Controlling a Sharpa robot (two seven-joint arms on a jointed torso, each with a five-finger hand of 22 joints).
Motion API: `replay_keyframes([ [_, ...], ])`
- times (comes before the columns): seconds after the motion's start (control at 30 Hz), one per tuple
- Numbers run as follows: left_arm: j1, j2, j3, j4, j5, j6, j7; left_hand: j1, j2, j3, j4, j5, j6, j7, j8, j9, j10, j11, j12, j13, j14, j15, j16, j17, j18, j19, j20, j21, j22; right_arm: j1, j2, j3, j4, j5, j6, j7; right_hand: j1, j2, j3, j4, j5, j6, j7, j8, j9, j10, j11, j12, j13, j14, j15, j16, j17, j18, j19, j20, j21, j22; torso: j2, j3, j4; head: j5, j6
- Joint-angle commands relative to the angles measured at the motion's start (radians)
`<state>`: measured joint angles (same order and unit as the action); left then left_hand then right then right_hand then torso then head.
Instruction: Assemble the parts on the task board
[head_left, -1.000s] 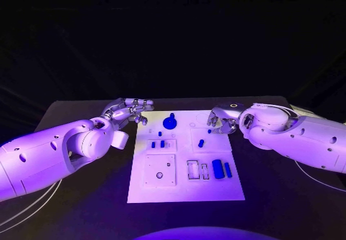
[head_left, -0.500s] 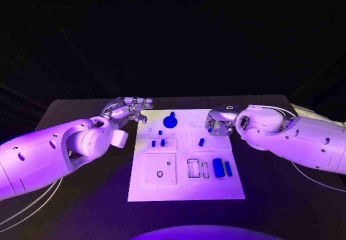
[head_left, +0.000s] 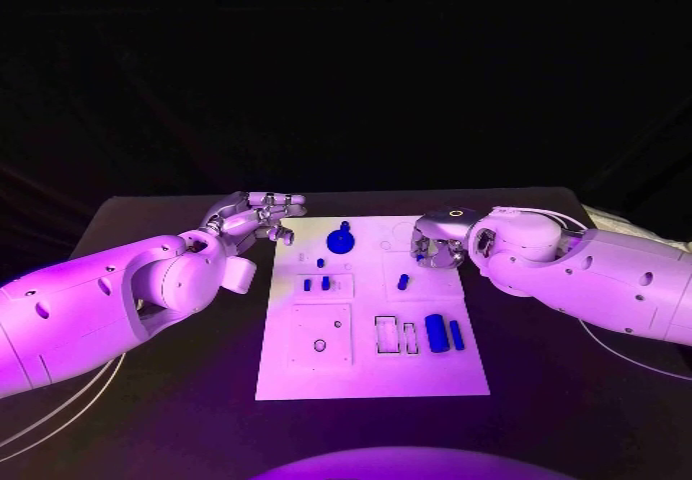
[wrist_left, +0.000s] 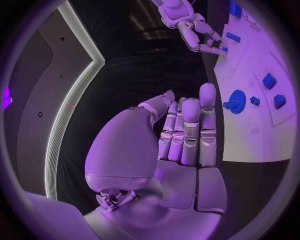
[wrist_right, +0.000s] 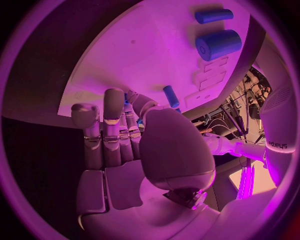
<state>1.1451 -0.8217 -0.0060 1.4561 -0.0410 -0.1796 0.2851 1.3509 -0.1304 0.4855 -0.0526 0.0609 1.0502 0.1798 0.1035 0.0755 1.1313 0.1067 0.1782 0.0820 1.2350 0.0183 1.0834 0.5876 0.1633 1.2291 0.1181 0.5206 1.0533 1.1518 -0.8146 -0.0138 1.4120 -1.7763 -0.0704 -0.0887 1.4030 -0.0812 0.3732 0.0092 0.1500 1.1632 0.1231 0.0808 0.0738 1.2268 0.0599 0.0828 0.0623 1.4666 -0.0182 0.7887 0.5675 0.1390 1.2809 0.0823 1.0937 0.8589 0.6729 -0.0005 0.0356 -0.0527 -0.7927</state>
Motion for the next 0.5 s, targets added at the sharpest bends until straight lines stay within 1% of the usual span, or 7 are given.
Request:
replay_keyframes([
  [0.03, 0.0, 0.0, 0.001, 0.004, 0.003, 0.01, 0.01, 0.001, 0.005, -0.006, 0.002, -0.002, -0.007, 0.001, 0.006, 0.001, -0.004, -0.001, 0.005, 0.0, -0.002, 0.0, 0.002, 0.001, 0.02, -0.002, 0.0, -0.003, -0.001, -0.01, 0.003, -0.006, -0.004, -0.044, 0.066, -0.014, 0.004, 0.015, 0.013, -0.004, -0.014, 0.008, 0.0, 0.001, 0.001, 0.009, 0.001, -0.002, 0.001, 0.014, -0.005, 0.012, 0.008, -0.009, 0.004, -0.001, 0.015, 0.016, 0.0, 0.0005, 0.0002, -0.001, -0.001],
  [0.13, 0.0, -0.001, 0.001, 0.003, 0.001, 0.003, 0.011, 0.006, 0.007, -0.01, 0.0, -0.002, -0.013, 0.003, 0.005, 0.0, -0.012, 0.001, 0.007, -0.001, -0.004, 0.001, -0.001, -0.007, 0.019, 0.0, 0.0, -0.007, -0.005, -0.013, 0.006, -0.006, -0.004, -0.058, 0.057, -0.023, 0.01, 0.022, 0.029, -0.014, -0.026, 0.014, 0.001, -0.001, 0.001, 0.015, 0.001, -0.007, 0.001, 0.012, -0.005, 0.033, 0.025, -0.011, 0.004, 0.0, 0.035, 0.038, 0.0, 0.0007, -0.0005, -0.001, -0.003],
  [0.2, 0.0, -0.002, 0.001, 0.003, 0.001, 0.001, 0.011, 0.006, 0.007, -0.011, 0.0, -0.002, -0.014, 0.003, 0.005, 0.0, -0.013, 0.001, 0.007, -0.001, -0.004, 0.002, -0.001, -0.009, 0.019, 0.001, 0.0, -0.008, -0.005, -0.013, 0.006, -0.006, -0.003, -0.062, 0.038, -0.025, 0.014, 0.029, 0.042, -0.02, -0.045, 0.015, 0.002, -0.003, 0.0, 0.018, 0.002, -0.01, 0.001, 0.009, -0.005, 0.04, 0.028, -0.012, 0.001, 0.0, 0.042, 0.045, -0.001, 0.0007, -0.0012, -0.002, -0.003],
  [0.27, 0.0, -0.003, 0.001, 0.002, 0.0, 0.0, 0.012, 0.006, 0.007, -0.011, -0.001, -0.002, -0.014, 0.003, 0.005, 0.0, -0.014, 0.001, 0.007, -0.001, -0.005, 0.002, -0.002, -0.01, 0.019, 0.001, 0.0, -0.008, -0.006, -0.014, 0.004, -0.006, 0.002, -0.061, 0.008, -0.025, 0.024, 0.04, 0.065, -0.03, -0.066, 0.015, 0.004, -0.005, 0.0, 0.021, 0.002, -0.013, 0.001, 0.007, -0.006, 0.051, 0.036, -0.013, 0.001, 0.0, 0.053, 0.057, -0.001, 0.0004, -0.0013, -0.004, -0.003],
  [0.3, 0.0, -0.003, 0.001, 0.002, 0.0, -0.001, 0.012, 0.007, 0.007, -0.011, -0.001, -0.002, -0.015, 0.004, 0.005, 0.0, -0.014, 0.002, 0.007, -0.001, -0.005, 0.002, -0.002, -0.01, 0.019, 0.001, 0.0, -0.008, -0.006, -0.014, 0.002, -0.006, 0.005, -0.058, -0.006, -0.024, 0.025, 0.041, 0.073, -0.033, -0.07, 0.015, 0.005, -0.006, 0.0, 0.022, 0.002, -0.013, 0.001, 0.006, -0.005, 0.056, 0.04, -0.013, 0.001, 0.0, 0.058, 0.062, -0.001, 0.0001, -0.0009, -0.004, -0.003],
  [0.4, -0.001, -0.003, 0.001, 0.002, 0.0, -0.005, 0.012, 0.008, 0.009, -0.012, -0.001, -0.002, -0.016, 0.004, 0.005, 0.0, -0.016, 0.002, 0.008, -0.002, -0.005, 0.002, -0.002, -0.011, 0.019, 0.001, 0.0, -0.009, -0.007, -0.014, -0.007, -0.005, 0.019, -0.037, -0.043, -0.023, 0.023, 0.04, 0.091, -0.04, -0.074, 0.017, 0.006, -0.007, 0.0, 0.025, 0.002, -0.015, 0.001, 0.005, -0.005, 0.069, 0.05, -0.014, 0.001, 0.0, 0.069, 0.075, -0.001, 0.0007, 0.0002, -0.005, -0.004],
  [0.5, -0.001, -0.003, 0.001, 0.0, 0.0, -0.012, 0.013, 0.013, 0.01, -0.014, -0.004, -0.002, -0.022, 0.006, 0.004, -0.001, -0.025, 0.004, 0.008, -0.003, -0.01, 0.004, -0.007, -0.022, 0.019, 0.001, 0.001, -0.012, -0.01, -0.012, -0.019, -0.004, 0.036, -0.004, -0.071, -0.023, 0.019, 0.033, 0.105, -0.048, -0.076, 0.018, 0.007, -0.009, 0.0, 0.025, 0.003, -0.016, 0.001, -0.001, -0.005, 0.064, 0.039, -0.013, -0.007, 0.0, 0.07, 0.072, -0.001, 0.0001, -0.0001, -0.008, -0.004],
])
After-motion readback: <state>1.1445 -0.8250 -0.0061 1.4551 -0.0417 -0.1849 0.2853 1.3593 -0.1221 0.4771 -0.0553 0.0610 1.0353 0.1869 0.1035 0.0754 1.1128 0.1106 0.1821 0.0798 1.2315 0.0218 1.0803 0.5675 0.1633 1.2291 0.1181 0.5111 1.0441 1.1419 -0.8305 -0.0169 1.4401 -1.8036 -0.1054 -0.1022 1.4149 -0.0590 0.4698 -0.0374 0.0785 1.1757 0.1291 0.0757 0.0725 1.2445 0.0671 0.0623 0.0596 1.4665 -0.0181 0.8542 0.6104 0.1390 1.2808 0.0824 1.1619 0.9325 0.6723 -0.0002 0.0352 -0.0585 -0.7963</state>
